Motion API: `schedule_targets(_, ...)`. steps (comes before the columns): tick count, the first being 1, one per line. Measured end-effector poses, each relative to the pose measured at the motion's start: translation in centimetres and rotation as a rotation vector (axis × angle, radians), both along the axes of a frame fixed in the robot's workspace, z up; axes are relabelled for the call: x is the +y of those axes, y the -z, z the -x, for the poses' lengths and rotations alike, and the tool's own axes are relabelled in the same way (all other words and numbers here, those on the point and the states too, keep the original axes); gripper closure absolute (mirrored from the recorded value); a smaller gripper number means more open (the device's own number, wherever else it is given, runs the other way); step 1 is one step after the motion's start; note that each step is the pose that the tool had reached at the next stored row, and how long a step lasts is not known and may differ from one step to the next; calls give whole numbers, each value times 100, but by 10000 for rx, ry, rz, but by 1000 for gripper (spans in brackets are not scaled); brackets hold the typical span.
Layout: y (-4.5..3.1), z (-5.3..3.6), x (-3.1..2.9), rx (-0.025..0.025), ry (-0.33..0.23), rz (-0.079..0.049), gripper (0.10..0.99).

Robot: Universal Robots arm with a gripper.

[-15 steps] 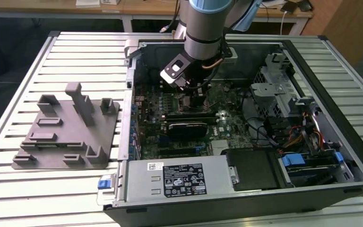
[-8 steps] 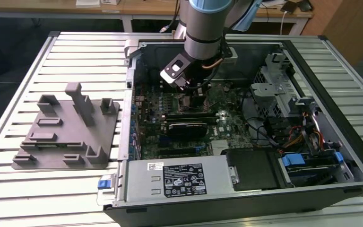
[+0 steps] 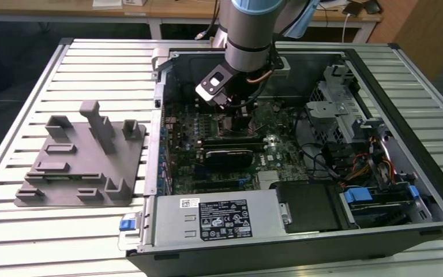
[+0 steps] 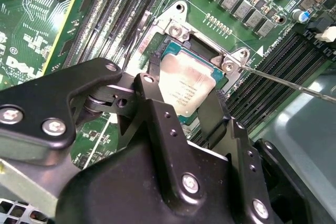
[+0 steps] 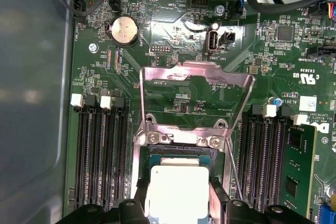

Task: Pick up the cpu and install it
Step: 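Place the cpu into insertion slot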

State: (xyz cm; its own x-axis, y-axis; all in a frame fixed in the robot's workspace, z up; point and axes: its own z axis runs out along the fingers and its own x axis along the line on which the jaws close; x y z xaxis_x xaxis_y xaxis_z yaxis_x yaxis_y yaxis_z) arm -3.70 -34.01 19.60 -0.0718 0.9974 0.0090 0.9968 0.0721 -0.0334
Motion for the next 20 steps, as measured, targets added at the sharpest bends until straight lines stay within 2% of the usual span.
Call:
schedule_targets(9,-1,-5,-25,1,126,3,553)
schedule_targets(20,18,-21,-26,2,143,3,553)
